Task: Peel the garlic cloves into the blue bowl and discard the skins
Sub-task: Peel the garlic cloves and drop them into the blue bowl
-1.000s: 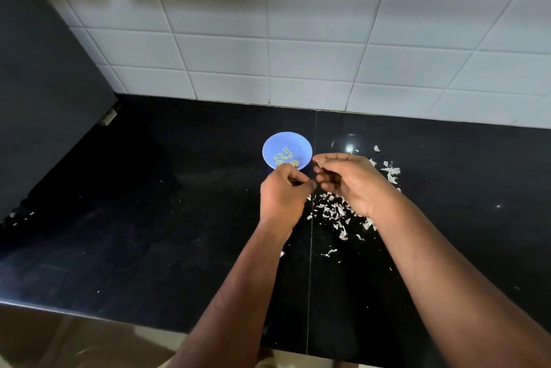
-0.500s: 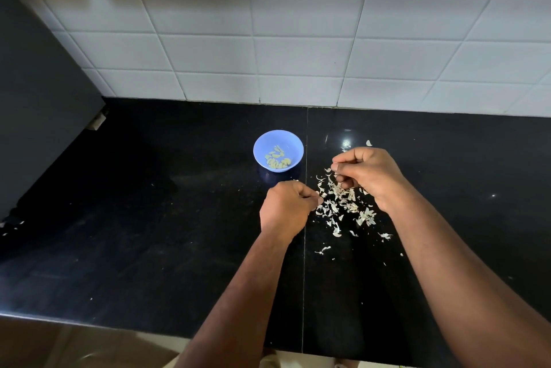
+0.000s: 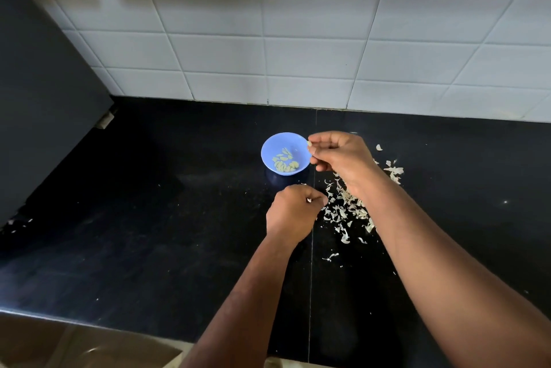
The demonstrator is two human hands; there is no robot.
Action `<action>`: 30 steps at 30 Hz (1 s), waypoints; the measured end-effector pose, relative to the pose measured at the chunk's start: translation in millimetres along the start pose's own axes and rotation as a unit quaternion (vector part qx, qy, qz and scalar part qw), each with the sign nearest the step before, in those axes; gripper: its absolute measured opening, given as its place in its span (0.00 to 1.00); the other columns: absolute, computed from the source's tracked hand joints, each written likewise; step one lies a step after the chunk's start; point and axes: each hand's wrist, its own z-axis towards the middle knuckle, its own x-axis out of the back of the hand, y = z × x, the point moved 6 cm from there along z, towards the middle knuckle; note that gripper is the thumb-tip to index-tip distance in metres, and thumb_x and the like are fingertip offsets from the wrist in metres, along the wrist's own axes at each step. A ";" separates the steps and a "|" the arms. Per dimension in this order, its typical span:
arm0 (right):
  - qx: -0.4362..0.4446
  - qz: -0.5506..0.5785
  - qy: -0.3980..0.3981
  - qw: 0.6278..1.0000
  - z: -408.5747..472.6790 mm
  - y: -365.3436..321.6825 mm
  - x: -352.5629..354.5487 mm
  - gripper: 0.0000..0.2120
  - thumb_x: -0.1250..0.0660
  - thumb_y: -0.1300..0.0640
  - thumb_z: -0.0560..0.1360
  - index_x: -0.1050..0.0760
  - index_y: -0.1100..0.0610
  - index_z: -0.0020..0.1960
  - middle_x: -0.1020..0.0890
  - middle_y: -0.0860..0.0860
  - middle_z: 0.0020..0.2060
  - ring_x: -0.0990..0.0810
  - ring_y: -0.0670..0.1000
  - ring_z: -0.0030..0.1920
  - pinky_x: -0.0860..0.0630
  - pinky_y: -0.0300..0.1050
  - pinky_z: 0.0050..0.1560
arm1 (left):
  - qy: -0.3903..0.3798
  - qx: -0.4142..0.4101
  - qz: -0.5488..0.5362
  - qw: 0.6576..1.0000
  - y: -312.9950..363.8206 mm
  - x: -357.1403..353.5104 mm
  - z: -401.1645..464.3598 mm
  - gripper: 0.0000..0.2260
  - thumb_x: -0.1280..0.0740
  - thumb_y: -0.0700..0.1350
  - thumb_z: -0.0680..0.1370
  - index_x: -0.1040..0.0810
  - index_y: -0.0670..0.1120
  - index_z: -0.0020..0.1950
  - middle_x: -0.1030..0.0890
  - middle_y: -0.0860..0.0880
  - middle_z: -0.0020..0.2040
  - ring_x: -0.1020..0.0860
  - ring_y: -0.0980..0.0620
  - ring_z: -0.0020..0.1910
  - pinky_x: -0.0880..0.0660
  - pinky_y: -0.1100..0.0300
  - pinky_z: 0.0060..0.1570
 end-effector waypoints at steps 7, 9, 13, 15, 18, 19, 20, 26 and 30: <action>0.007 -0.084 -0.026 0.996 14.4 -1.6 -28.6 0.08 0.32 0.67 0.80 0.17 0.57 0.52 0.13 0.55 0.43 0.18 0.45 0.30 0.26 0.37 0.28 | 0.027 0.028 0.019 0.999 -1.7 12.0 -1.9 0.15 0.25 0.64 0.75 0.17 0.53 0.42 0.16 0.55 0.36 0.20 0.58 0.35 0.25 0.58 0.38; 0.004 -0.090 -0.017 0.996 14.9 1.8 -24.6 0.08 0.33 0.64 0.82 0.16 0.55 0.51 0.13 0.52 0.42 0.19 0.45 0.29 0.28 0.38 0.28 | 0.009 0.018 -0.005 1.000 -1.8 9.1 -1.6 0.08 0.29 0.59 0.80 0.13 0.57 0.50 0.14 0.57 0.40 0.19 0.58 0.38 0.18 0.54 0.47; 0.001 -0.112 0.021 0.993 11.4 6.6 1.3 0.05 0.30 0.57 0.81 0.15 0.54 0.51 0.17 0.50 0.35 0.23 0.47 0.30 0.30 0.35 0.27 | 0.002 -0.007 0.031 0.999 8.0 4.2 -3.1 0.06 0.31 0.52 0.83 0.13 0.59 0.56 0.14 0.62 0.46 0.18 0.61 0.45 0.19 0.55 0.51; 0.017 -0.152 0.049 0.987 5.5 9.4 25.9 0.04 0.28 0.54 0.80 0.15 0.53 0.50 0.17 0.49 0.33 0.22 0.45 0.29 0.26 0.33 0.30 | 0.012 0.003 0.060 0.998 12.9 0.0 -3.3 0.04 0.27 0.56 0.79 0.14 0.57 0.47 0.15 0.62 0.44 0.18 0.62 0.44 0.22 0.58 0.45; 0.033 -0.250 0.036 0.967 -4.5 18.1 61.3 0.05 0.30 0.54 0.82 0.15 0.48 0.54 0.14 0.43 0.44 0.16 0.41 0.39 0.19 0.37 0.49 | 0.035 0.012 0.082 0.996 17.6 -7.2 -2.5 0.15 0.26 0.63 0.76 0.18 0.52 0.42 0.16 0.57 0.38 0.19 0.58 0.39 0.27 0.59 0.38; 0.027 -0.276 0.029 0.960 -6.2 23.5 72.8 0.06 0.31 0.54 0.82 0.15 0.47 0.56 0.14 0.42 0.50 0.15 0.42 0.45 0.19 0.42 0.55 | 0.045 0.009 0.095 0.994 19.6 -8.3 -2.3 0.17 0.28 0.64 0.78 0.18 0.51 0.43 0.16 0.55 0.38 0.19 0.56 0.39 0.27 0.58 0.37; 0.023 -0.292 0.033 0.956 -8.1 29.0 87.5 0.07 0.31 0.53 0.82 0.15 0.47 0.57 0.15 0.41 0.53 0.16 0.44 0.48 0.21 0.45 0.59 | 0.053 -0.003 0.113 0.992 22.7 -10.7 -1.7 0.16 0.31 0.63 0.81 0.18 0.52 0.45 0.16 0.55 0.39 0.18 0.55 0.40 0.25 0.57 0.39; -0.038 -0.416 0.176 0.892 -13.8 56.9 177.3 0.08 0.33 0.47 0.82 0.19 0.44 0.58 0.21 0.50 0.59 0.18 0.55 0.55 0.21 0.55 0.58 | 0.064 -0.146 0.152 0.975 25.0 -32.6 14.3 0.16 0.36 0.48 0.86 0.22 0.53 0.74 0.22 0.55 0.73 0.25 0.53 0.72 0.28 0.51 0.72; -0.062 -0.431 0.151 0.887 -16.2 78.0 174.4 0.15 0.33 0.43 0.81 0.21 0.50 0.63 0.22 0.54 0.59 0.19 0.58 0.56 0.22 0.54 0.56 | -0.035 -0.182 0.272 0.944 32.9 -70.3 24.3 0.26 0.41 0.55 0.87 0.41 0.54 0.86 0.42 0.56 0.85 0.51 0.53 0.86 0.56 0.48 0.84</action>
